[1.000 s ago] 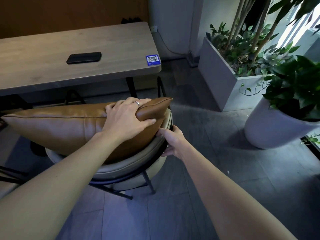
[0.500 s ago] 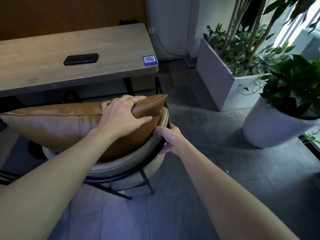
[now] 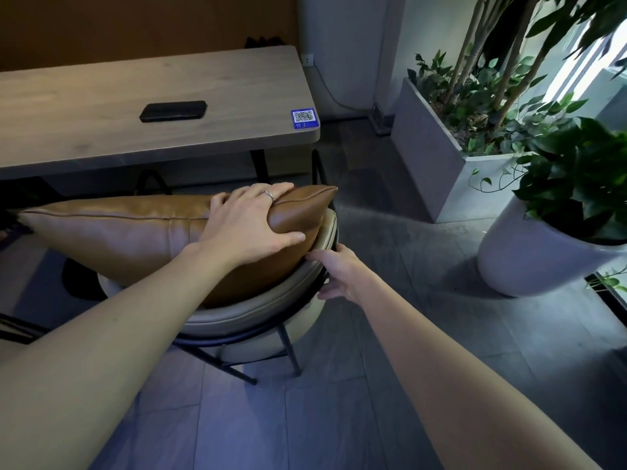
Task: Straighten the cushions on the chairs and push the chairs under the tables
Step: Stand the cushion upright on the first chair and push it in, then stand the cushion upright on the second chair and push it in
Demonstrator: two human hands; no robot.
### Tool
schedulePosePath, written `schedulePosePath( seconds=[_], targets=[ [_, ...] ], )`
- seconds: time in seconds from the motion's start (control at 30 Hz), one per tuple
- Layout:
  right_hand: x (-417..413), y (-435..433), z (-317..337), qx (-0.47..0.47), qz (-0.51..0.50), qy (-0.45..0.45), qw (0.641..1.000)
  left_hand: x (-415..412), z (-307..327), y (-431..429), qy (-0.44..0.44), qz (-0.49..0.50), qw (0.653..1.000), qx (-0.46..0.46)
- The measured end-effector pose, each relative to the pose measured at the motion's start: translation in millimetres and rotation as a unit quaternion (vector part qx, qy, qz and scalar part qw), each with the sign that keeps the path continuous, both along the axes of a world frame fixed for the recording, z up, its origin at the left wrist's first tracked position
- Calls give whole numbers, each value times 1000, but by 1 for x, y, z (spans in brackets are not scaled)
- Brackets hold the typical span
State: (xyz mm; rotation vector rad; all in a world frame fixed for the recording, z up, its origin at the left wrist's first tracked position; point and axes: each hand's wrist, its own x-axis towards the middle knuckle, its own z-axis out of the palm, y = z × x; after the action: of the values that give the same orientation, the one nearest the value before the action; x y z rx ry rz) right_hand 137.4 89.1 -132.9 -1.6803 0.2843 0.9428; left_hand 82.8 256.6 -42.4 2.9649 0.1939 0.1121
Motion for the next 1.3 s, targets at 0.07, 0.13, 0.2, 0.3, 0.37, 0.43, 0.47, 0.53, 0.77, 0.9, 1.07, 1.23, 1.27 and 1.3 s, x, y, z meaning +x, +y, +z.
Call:
schedulePosePath(
  seconds=[0.07, 0.13, 0.2, 0.3, 0.37, 0.43, 0.47, 0.53, 0.77, 0.9, 1.07, 1.23, 1.27, 1.3],
  targets=[
    [-7, -2, 13, -51, 57, -41, 996, -11, 7, 1, 15, -2, 1000, 12],
    [-14, -4, 31, -105, 122, -102, 982, -25, 17, 2, 36, 4, 999, 30],
    [-19, -4, 56, -166, 183, -170, 954, -39, 31, 4, 53, 21, 997, 43],
    [-27, -2, 105, -245, 269, -251, 897, -62, 57, 10, 68, 56, 995, 52],
    [-33, 0, 142, -273, 295, -293, 868, -78, 77, 17, 67, 76, 993, 60],
    [-42, 5, 178, -300, 308, -331, 840, -94, 99, 25, 50, 91, 992, 68],
    [-48, 9, 194, -307, 311, -352, 827, -103, 110, 31, 41, 97, 992, 71],
    [-63, 21, 229, -310, 310, -405, 803, -121, 136, 42, 24, 110, 991, 78],
    [-132, 75, 334, -291, 280, -620, 672, -195, 237, 84, -71, 170, 976, 119],
    [-196, 110, 386, -251, 248, -720, 597, -260, 298, 113, -120, 201, 962, 143],
    [-292, 162, 433, -193, 206, -778, 561, -358, 359, 151, -185, 224, 942, 171],
    [-375, 221, 471, -123, 183, -813, 539, -449, 398, 193, -235, 247, 924, 173],
    [-389, 234, 478, -112, 180, -820, 531, -465, 403, 202, -243, 253, 920, 174],
    [-403, 246, 484, -104, 179, -826, 525, -481, 408, 211, -252, 259, 916, 177]
  ],
)
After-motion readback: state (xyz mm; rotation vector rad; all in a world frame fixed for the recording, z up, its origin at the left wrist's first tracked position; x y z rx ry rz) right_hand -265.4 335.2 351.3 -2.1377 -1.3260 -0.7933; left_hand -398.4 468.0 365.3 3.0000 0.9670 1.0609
